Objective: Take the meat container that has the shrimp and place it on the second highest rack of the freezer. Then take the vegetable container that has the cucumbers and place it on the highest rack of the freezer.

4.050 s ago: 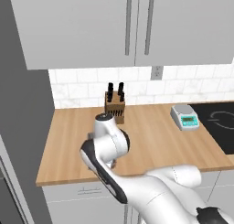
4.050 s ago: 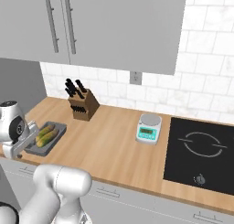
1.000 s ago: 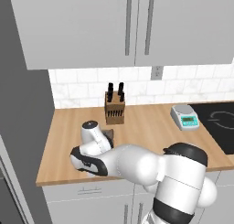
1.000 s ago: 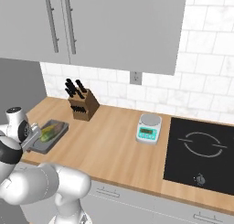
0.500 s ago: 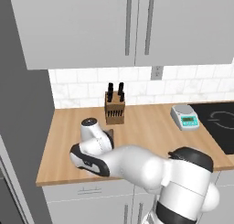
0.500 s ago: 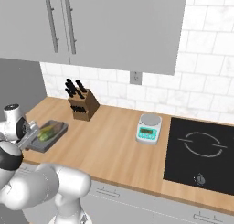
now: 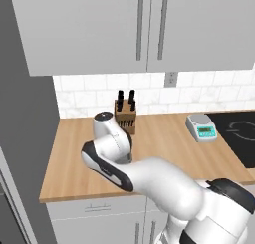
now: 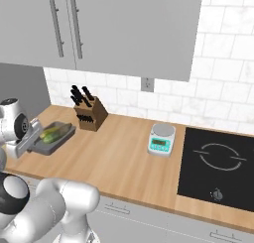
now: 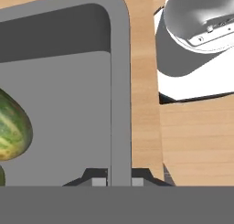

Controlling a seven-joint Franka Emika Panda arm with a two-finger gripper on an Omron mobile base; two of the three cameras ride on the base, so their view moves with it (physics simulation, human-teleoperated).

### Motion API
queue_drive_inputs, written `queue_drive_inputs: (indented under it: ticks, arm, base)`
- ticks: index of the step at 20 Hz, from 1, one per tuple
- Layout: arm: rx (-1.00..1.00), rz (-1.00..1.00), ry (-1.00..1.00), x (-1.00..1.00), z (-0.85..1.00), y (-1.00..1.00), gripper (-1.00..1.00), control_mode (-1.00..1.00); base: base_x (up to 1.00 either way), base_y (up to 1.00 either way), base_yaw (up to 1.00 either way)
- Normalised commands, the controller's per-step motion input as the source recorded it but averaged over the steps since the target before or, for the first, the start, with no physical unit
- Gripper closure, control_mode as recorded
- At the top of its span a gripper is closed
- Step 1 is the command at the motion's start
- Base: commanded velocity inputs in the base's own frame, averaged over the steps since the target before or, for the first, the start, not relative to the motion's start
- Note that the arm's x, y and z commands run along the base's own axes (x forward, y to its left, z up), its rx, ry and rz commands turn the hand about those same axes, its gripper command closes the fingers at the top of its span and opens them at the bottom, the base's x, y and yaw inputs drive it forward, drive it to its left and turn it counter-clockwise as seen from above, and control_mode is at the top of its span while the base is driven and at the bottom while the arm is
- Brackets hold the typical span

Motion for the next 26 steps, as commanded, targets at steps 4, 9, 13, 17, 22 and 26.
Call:
queue_drive_inputs:
  ticks: [4, 9, 13, 17, 22, 26]
  arm:
    - [-0.05, 0.00, -0.10, -0.11, 0.50, -0.37, 1.00, -1.00]
    - [-0.05, 0.00, -0.05, -0.21, 0.60, -0.55, 1.00, -1.00]
    - [0.00, 0.00, 0.00, -0.27, 0.76, -0.81, 1.00, -1.00]
    - [0.00, 0.00, 0.00, -0.52, 0.60, -0.98, 1.00, -1.00]
    - [0.00, 0.00, 0.00, -0.56, 0.50, -0.99, 1.00, -1.00]
    - [0.00, 0.00, 0.00, -0.37, 0.37, -0.94, 1.00, -1.00]
  base:
    - [0.00, 0.00, 0.00]
    - [0.00, 0.00, 0.00]
    - [0.00, 0.00, 0.00]
    - [0.00, 0.00, 0.00]
    - [0.00, 0.00, 0.00]
    - [0.00, 0.00, 0.00]
